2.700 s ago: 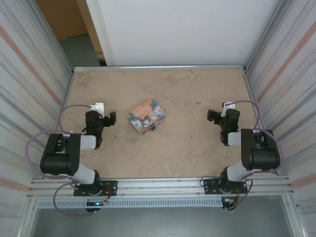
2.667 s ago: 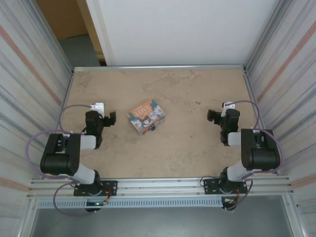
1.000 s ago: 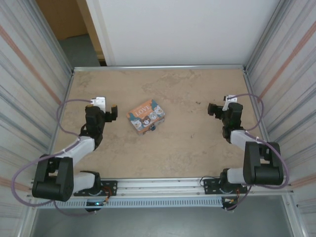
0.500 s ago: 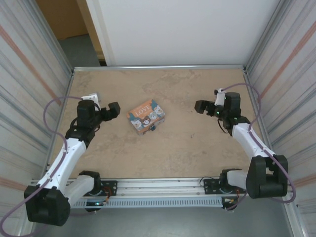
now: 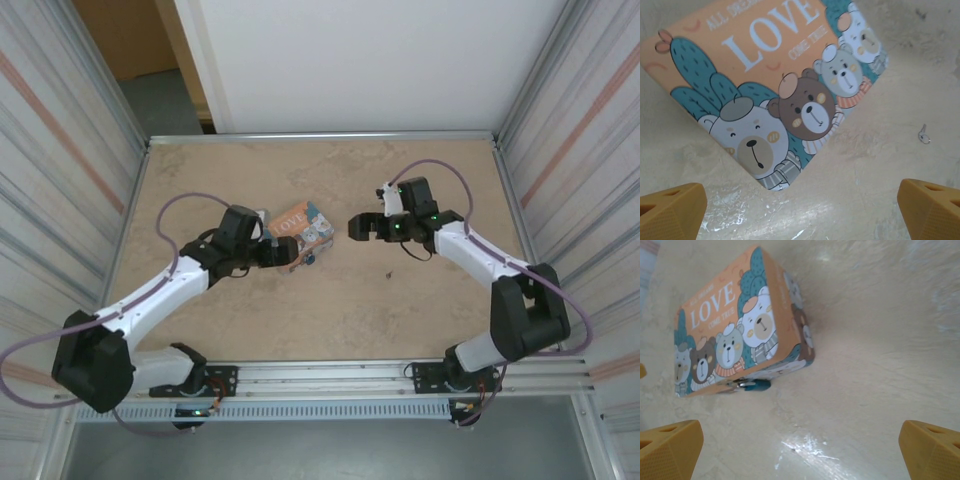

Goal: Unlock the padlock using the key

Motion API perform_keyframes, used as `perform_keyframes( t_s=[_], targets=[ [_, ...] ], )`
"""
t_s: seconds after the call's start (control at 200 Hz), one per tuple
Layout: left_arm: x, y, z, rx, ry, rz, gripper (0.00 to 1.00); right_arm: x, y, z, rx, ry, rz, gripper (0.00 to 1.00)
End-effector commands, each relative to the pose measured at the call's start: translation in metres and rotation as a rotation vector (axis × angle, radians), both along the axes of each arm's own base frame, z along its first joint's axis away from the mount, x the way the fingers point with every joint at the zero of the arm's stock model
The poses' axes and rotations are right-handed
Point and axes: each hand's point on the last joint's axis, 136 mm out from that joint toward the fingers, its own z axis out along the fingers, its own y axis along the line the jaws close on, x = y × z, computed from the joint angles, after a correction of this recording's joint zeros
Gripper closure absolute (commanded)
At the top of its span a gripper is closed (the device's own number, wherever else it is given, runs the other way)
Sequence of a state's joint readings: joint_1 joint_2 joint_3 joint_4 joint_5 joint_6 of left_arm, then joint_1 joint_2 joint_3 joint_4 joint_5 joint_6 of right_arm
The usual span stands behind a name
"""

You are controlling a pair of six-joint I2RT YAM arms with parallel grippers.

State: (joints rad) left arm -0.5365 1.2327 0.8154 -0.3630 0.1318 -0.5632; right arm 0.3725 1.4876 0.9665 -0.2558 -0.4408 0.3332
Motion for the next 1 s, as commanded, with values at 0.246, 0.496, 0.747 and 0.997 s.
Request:
perform_keyframes(
  t_s=[0.246, 0.496, 0.747, 0.997],
  targets=[
    [0.019, 0.005, -0.022, -0.248, 0.099, 0.214, 0.01, 0.016, 0.055, -0.026, 0.002, 0.083, 0.064, 0.0],
    [0.032, -0.003, -0.033, -0.339, 0.135, 0.206, 0.01, 0.035, 0.082, -0.042, 0.03, 0.115, 0.091, 0.07],
    [0.051, -0.01, -0.039, -0.369, 0.146, 0.225, 0.01, 0.04, 0.102, -0.047, 0.07, 0.134, 0.145, 0.15],
    [0.071, -0.019, -0.032, -0.37, 0.131, 0.192, 0.01, 0.026, 0.106, -0.047, 0.089, 0.158, 0.19, 0.2]
  ],
)
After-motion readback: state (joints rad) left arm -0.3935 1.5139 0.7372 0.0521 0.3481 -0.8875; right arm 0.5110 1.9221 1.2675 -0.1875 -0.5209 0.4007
